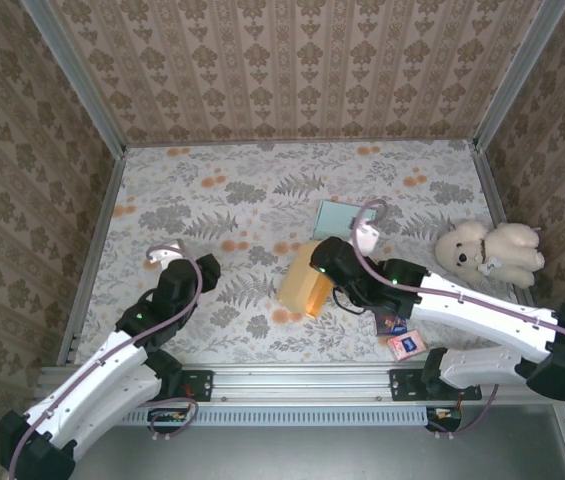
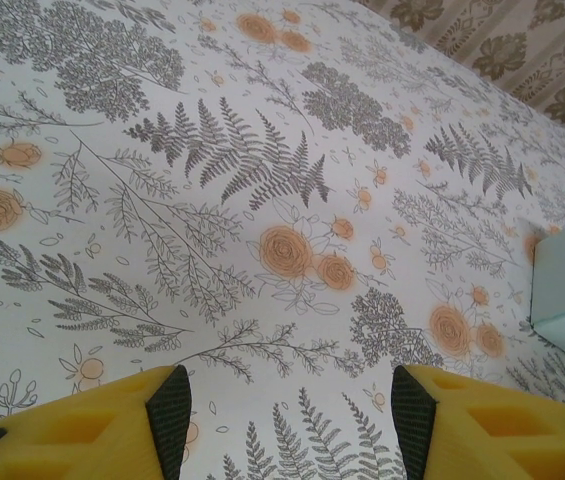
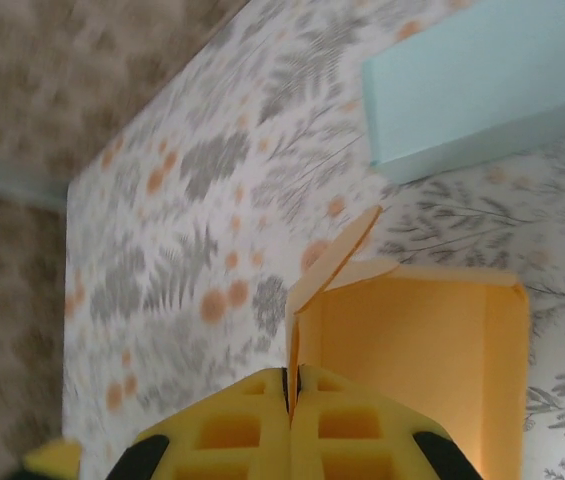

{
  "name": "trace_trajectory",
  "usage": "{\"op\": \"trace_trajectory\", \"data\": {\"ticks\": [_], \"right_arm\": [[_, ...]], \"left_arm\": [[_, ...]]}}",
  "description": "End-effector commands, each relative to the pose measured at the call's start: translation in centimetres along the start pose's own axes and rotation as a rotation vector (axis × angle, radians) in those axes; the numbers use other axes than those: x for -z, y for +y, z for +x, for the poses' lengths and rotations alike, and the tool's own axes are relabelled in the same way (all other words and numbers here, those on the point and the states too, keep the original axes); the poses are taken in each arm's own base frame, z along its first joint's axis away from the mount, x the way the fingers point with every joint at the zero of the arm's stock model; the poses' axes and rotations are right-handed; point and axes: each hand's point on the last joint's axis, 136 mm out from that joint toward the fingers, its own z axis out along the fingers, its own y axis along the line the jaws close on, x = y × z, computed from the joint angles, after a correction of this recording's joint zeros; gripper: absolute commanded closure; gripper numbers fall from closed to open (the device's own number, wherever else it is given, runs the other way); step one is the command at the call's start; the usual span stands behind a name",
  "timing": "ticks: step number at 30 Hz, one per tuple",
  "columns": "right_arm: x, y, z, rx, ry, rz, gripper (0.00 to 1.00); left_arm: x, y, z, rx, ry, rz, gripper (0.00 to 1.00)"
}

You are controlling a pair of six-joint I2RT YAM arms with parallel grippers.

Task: Fold the paper box

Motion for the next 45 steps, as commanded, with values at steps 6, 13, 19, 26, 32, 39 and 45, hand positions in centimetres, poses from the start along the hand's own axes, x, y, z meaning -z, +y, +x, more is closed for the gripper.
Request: {"op": "trace_trajectory", "data": {"ticks": [6, 13, 19, 26, 32, 39, 45], "right_arm": [[-0.2, -1.5, -3.8, -0.423, -0.28, 0.058, 0.88], [-1.8, 0.4, -4.2, -0.282, -0.307, 0.103, 0.49], [-1.8, 1.4, -9.1, 0.258, -0.357, 0.102, 0.45], [-3.1, -2.5, -9.7, 0.791, -0.14, 0.011, 0.58], [-5.8, -5.9, -7.8, 0.733, 0.008, -0.07, 0.75], [-7.9, -7.4, -7.5, 0.655, 0.07, -0.114, 0.74], [-8.3, -7.9, -8.8, 0.588, 0.071, -0.126, 0.74]], "left_arm": [[-0.8, -0.6, 1.0, -0.054, 0.054, 0.015, 0.42], [-1.4, -0.9, 1.9, -0.085, 0.093, 0.025, 0.41], [-0.9, -2.4, 4.1, -0.136, 0.151, 0.104, 0.43], [0.3, -8.0, 5.9, -0.343, 0.123, 0.247, 0.46], [0.1, -14.3, 7.9, -0.554, 0.141, 0.396, 0.46], [-1.8, -17.2, 8.4, -0.675, 0.129, 0.336, 0.46], [-3.9, -16.9, 7.7, -0.685, 0.119, 0.229, 0.47]]}}
